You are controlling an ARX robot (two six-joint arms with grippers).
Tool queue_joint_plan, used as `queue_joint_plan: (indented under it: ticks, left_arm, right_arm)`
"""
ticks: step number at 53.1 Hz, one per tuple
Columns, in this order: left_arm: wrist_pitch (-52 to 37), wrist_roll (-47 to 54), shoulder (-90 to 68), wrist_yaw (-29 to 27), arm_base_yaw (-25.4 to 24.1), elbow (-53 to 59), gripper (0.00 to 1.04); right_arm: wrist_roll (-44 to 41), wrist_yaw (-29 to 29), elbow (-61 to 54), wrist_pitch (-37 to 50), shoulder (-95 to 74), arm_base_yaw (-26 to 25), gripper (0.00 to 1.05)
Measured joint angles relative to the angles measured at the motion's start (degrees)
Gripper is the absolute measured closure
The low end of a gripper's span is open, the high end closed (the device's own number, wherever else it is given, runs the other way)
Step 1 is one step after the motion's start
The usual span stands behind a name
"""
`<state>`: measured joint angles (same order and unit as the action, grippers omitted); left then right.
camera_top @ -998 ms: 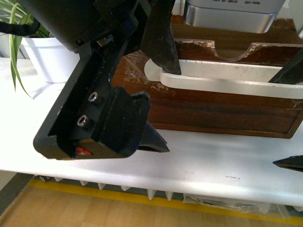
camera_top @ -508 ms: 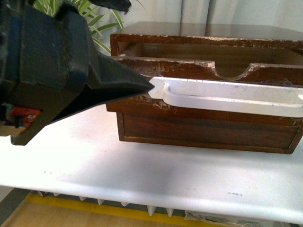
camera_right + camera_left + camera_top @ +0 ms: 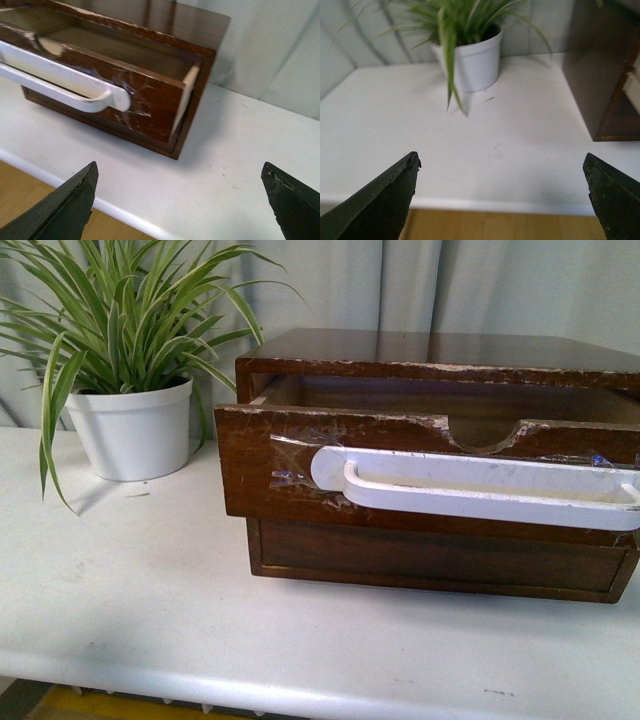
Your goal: Open drawer
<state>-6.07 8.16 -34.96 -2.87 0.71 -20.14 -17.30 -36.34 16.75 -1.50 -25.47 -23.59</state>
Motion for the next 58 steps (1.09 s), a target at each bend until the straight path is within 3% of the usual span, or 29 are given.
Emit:
queue_joint_plan:
  ticks: [14, 29, 31, 33, 36, 38, 42, 45, 49, 55, 58]
  left_arm:
    - [16.48, -12.24, 22.86, -3.93, -5.92, 8.28, 0.06]
    - [16.61, -17.44, 25.20, -3.10, -8.31, 9.90, 0.06]
    - [13.27, -15.82, 26.36, 2.43, -9.94, 11.26, 0.12]
    - [9.18, -13.68, 27.89, 8.41, -11.21, 13.25, 0.19]
    - [6.62, -11.23, 29.48, 11.91, -10.82, 14.49, 0.32]
    - [6.43, -10.58, 29.90, 11.87, -10.10, 14.91, 0.39]
    - [6.54, -9.66, 30.86, 5.11, -5.25, 15.61, 0.51]
    - [6.54, -9.25, 31.36, 3.54, -1.73, 16.09, 0.64]
    - [6.54, -8.96, 31.85, 2.86, -0.94, 16.81, 0.82]
    - [6.51, -8.74, 32.30, 2.93, -0.92, 17.27, 1.01]
    - [6.38, -8.59, 32.98, 2.93, -0.85, 17.81, 1.01]
  right_arm:
    - [6.73, -0.94, -6.36, -1.29, 8.26, -7.67, 0.09]
    - [9.68, -0.85, -7.17, -1.07, 8.98, -8.26, 0.09]
    - [9.88, -0.74, -7.21, -0.94, 9.07, -8.26, 0.09]
    - [11.69, 2.36, -8.46, 2.25, 10.58, -7.37, 0.14]
    - [14.34, 9.77, -11.04, 5.16, 14.47, -3.98, 0.28]
    - [14.97, 12.17, -11.58, 4.98, 16.15, -1.84, 0.35]
    - [15.76, 15.63, -11.93, 4.28, 18.01, 1.81, 0.48]
    - [16.09, 18.38, -12.46, 3.63, 19.04, 4.55, 0.59]
    - [16.31, 22.32, -13.20, 2.80, 20.63, 8.79, 0.78]
    - [16.37, 25.46, -13.75, 2.32, 21.79, 12.17, 0.98]
    - [16.37, 26.95, -14.03, 2.10, 22.23, 13.66, 1.03]
